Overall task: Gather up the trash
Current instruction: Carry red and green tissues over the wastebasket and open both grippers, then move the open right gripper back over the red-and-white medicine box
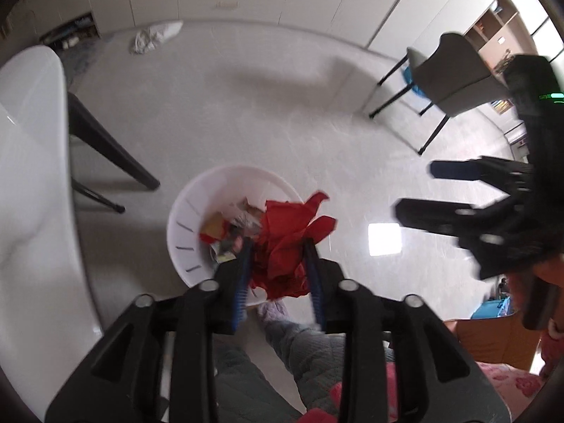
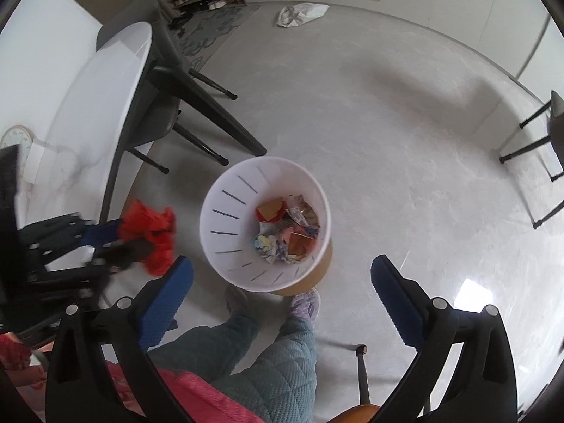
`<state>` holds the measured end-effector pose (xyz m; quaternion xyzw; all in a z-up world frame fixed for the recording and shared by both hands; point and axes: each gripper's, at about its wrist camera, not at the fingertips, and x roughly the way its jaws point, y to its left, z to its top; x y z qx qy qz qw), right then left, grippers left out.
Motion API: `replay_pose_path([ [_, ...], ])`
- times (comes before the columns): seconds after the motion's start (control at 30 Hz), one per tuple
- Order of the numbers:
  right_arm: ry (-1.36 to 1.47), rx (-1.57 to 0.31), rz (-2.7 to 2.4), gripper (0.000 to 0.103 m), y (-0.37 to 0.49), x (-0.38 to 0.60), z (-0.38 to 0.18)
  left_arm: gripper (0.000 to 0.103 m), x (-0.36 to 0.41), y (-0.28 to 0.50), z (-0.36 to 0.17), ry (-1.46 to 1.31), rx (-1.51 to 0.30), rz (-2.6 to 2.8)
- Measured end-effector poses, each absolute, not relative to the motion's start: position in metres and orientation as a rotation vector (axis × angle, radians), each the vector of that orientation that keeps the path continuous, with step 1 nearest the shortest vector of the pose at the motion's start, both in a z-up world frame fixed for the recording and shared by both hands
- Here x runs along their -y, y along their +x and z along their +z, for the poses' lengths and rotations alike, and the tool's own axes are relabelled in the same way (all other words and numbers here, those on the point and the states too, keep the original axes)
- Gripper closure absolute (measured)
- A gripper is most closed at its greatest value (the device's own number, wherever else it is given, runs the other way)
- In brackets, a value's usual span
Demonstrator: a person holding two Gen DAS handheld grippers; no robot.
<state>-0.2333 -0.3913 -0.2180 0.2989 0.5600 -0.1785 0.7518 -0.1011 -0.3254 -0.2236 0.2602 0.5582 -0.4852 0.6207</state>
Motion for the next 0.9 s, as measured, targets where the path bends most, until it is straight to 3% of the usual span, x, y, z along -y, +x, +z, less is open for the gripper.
replay_pose_path([
  [0.23,0.685,-1.234,-0.401,0.003,-0.248,0.402,-0.227,0.041,0.327,-0.109,-0.24,0.601,-1.324,-1.068],
  [0.4,0.683,-1.221,-0.382,0.003,-0.245,0.403,-0.223,0.03,0.319,-0.109,-0.22,0.568,-1.281,-1.044],
  [0.67,0.621,-1.18,-0.3,0.003,-0.217,0.384,-0.199,0.017,0.294,-0.09,-0.174,0.441,-1.203,-0.96],
  [0.9,0.472,-1.158,-0.134,0.003,-0.152,0.339,-0.166,0.008,0.228,-0.052,-0.125,0.301,-1.117,-0.74],
])
